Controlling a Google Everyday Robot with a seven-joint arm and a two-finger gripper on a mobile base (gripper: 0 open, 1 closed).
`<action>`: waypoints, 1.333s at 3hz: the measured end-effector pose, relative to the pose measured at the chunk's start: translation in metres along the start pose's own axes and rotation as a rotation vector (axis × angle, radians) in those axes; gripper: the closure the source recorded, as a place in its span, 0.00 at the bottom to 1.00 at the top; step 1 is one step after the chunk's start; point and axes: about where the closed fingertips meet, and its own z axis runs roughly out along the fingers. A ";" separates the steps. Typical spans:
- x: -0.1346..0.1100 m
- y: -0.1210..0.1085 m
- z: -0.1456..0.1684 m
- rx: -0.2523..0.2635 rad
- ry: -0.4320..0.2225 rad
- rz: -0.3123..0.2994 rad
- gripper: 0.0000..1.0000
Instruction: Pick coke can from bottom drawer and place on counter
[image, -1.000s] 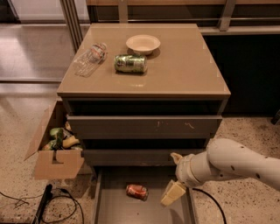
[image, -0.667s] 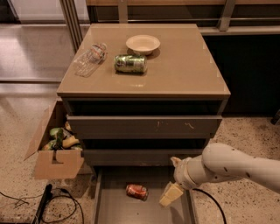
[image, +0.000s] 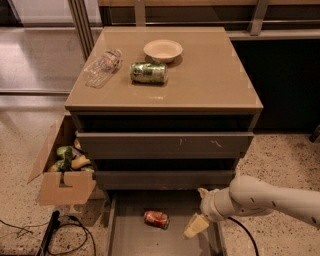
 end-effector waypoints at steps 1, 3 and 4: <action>0.005 -0.010 0.031 -0.022 -0.022 -0.037 0.00; 0.000 -0.010 0.066 -0.073 -0.024 -0.069 0.00; -0.007 -0.010 0.086 -0.089 -0.075 -0.055 0.00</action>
Offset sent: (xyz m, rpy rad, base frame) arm 0.0325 0.0593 -0.0776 0.0532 0.0149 0.1656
